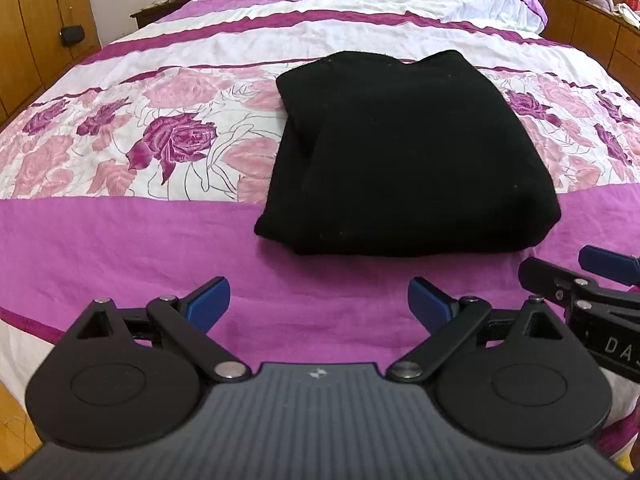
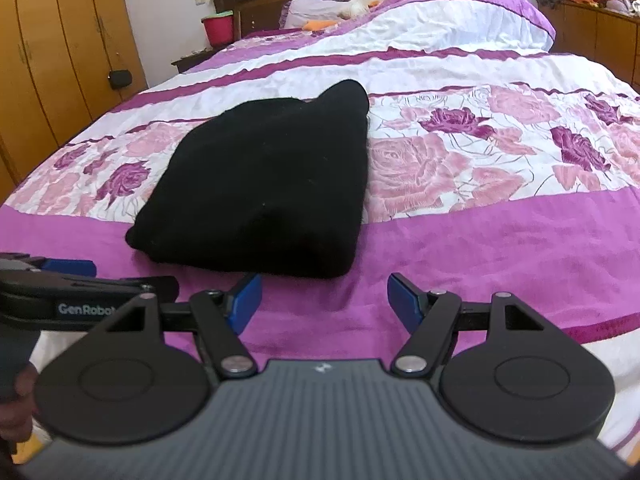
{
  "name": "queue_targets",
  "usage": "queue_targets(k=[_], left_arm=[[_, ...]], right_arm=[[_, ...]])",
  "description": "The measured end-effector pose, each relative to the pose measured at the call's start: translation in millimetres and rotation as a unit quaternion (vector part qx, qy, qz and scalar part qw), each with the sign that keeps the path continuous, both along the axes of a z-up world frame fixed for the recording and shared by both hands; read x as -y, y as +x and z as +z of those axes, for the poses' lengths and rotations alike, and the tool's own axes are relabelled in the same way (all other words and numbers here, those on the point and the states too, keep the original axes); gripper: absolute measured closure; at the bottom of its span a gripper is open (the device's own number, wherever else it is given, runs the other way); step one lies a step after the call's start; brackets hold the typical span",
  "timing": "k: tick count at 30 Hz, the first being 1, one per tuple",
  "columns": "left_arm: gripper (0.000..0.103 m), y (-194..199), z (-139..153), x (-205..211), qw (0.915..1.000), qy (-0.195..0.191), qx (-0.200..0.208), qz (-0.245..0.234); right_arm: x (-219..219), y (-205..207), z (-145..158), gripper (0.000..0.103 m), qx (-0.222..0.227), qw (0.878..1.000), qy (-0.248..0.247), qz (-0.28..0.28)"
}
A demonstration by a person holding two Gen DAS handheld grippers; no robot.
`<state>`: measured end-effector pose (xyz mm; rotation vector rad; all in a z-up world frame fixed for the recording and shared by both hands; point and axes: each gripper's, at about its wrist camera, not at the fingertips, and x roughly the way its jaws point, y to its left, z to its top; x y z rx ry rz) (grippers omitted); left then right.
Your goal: Fold small clothes
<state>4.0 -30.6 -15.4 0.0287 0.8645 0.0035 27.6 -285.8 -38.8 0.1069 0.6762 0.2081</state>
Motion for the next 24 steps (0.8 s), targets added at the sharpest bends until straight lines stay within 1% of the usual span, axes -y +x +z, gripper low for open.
queue_targets(k=[10, 24], left_arm=[[0.005, 0.0, -1.8, 2.7, 1.0000, -0.001, -0.002, 0.000], [0.005, 0.7, -3.4, -0.8, 0.9999, -0.007, -0.008, 0.008]], right_arm=[[-0.4, -3.3, 0.1, 0.032, 0.004, 1.000, -0.001, 0.002], [0.0, -2.1, -3.4, 0.032, -0.009, 1.000, 0.003, 0.003]])
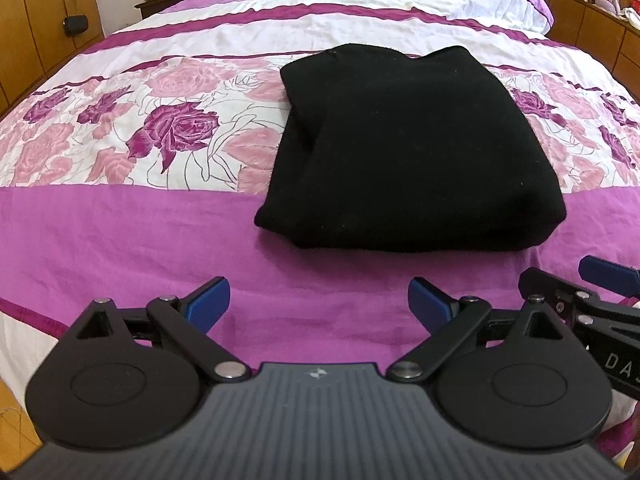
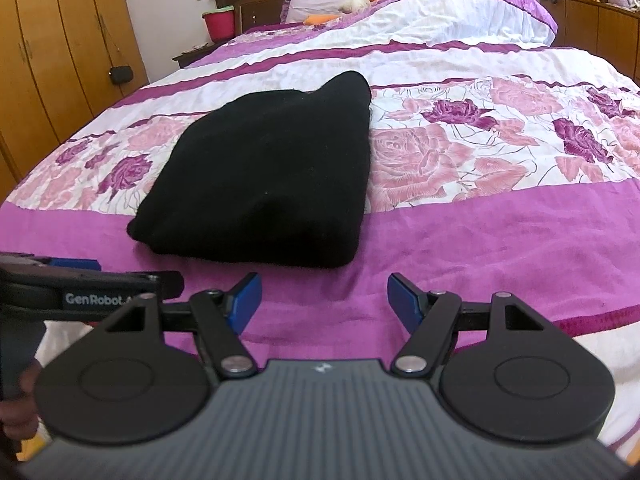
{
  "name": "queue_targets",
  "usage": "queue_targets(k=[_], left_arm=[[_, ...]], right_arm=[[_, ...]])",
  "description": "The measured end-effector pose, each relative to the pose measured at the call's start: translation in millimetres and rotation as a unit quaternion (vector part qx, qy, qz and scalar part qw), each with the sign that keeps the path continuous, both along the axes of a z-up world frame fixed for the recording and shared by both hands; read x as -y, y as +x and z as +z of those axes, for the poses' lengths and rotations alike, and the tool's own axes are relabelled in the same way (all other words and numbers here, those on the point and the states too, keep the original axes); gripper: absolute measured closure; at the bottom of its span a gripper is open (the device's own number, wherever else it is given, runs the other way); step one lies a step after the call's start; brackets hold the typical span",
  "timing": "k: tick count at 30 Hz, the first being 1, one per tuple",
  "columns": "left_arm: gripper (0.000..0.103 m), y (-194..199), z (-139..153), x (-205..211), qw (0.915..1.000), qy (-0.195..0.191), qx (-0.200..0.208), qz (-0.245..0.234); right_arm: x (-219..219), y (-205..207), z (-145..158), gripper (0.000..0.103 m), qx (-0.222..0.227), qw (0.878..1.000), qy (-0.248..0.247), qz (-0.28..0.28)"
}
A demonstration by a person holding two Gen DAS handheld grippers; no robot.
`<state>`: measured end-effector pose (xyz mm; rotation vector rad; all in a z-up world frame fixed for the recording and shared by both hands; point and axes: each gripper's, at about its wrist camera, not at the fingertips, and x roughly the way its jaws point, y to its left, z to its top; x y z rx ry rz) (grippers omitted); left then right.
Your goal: Fold small clothes
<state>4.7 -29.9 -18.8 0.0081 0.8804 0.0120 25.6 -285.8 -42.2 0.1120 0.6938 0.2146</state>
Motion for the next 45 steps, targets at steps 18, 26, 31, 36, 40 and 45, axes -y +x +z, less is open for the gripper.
queue_targets(k=[18, 26, 31, 36, 40, 45], left_arm=[[0.005, -4.8, 1.2, 2.1, 0.9999, -0.003, 0.011, -0.009], [0.005, -4.9, 0.1, 2.1, 0.9999, -0.003, 0.009, -0.009], [0.005, -4.9, -0.2, 1.8, 0.9999, -0.004, 0.009, -0.009], [0.005, -5.0, 0.0, 1.7, 0.9999, -0.004, 0.008, -0.008], [0.005, -4.5, -1.1, 1.3, 0.9999, -0.004, 0.006, -0.008], [0.005, -4.5, -1.4, 1.2, 1.0000, -0.004, 0.005, -0.007]], right_arm=[[-2.3, -0.8, -1.1, 0.032, -0.004, 1.000, -0.003, 0.001], [-2.3, -1.2, -0.9, 0.032, -0.004, 1.000, -0.002, 0.001], [-2.5, -1.0, -1.1, 0.032, -0.004, 1.000, -0.003, 0.001], [-2.6, -1.1, -1.2, 0.032, -0.004, 1.000, -0.003, 0.001], [-2.6, -1.1, -1.2, 0.032, -0.004, 1.000, -0.003, 0.001], [-2.9, -1.3, -1.2, 0.032, -0.004, 1.000, -0.003, 0.001]])
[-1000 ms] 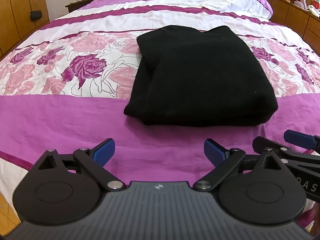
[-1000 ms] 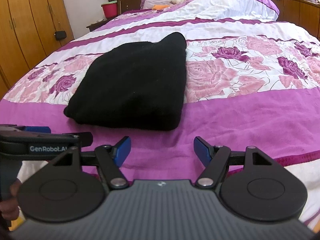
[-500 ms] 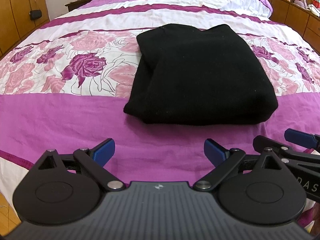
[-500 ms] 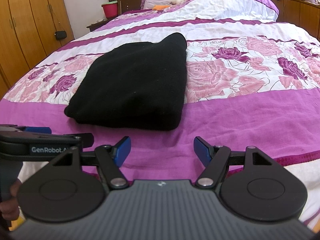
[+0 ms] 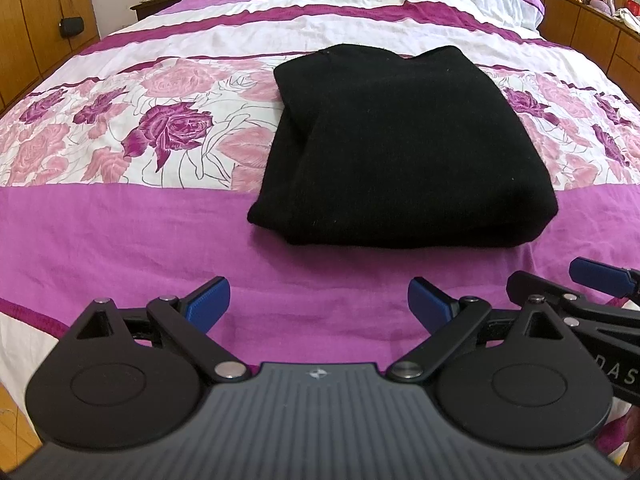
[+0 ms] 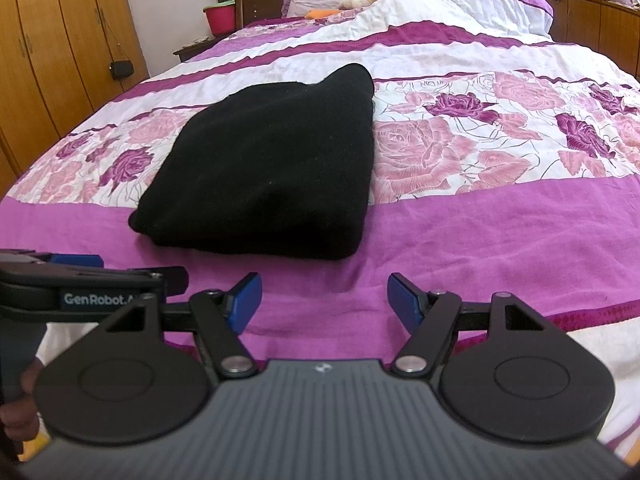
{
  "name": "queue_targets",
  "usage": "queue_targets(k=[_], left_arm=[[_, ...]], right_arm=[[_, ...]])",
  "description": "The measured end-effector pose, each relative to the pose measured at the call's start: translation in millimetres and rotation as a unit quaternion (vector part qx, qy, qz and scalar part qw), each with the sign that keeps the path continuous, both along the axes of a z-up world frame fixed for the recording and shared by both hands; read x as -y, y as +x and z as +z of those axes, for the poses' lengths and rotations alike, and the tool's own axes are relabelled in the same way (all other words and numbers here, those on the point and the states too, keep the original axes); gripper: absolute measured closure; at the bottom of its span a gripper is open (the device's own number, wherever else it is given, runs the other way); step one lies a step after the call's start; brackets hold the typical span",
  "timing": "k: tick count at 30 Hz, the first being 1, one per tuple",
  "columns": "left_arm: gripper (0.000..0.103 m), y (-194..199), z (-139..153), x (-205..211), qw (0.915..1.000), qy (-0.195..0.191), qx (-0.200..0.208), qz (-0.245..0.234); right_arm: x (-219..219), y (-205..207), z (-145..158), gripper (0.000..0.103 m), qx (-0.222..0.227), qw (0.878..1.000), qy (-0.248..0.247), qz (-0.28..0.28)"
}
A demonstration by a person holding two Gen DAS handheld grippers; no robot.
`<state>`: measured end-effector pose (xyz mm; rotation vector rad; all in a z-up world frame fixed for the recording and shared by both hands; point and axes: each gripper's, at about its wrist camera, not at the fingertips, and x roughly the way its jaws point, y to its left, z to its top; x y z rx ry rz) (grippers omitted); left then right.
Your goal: Fold small clothes
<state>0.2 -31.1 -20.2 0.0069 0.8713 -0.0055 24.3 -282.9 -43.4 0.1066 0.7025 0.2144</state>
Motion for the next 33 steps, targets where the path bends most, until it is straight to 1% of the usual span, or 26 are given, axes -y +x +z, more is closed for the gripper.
queue_targets(k=[27, 33], left_arm=[[0.005, 1.6, -1.4, -1.9, 1.0000, -0.002, -0.002, 0.001], [0.005, 4.6, -3.4, -1.7, 0.9999, 0.000, -0.010, -0.003]], right_arm=[[-1.8, -0.5, 1.5, 0.032, 0.003, 1.000, -0.004, 0.004], [-1.4, 2.5, 0.8, 0.032, -0.003, 1.000, -0.005, 0.005]])
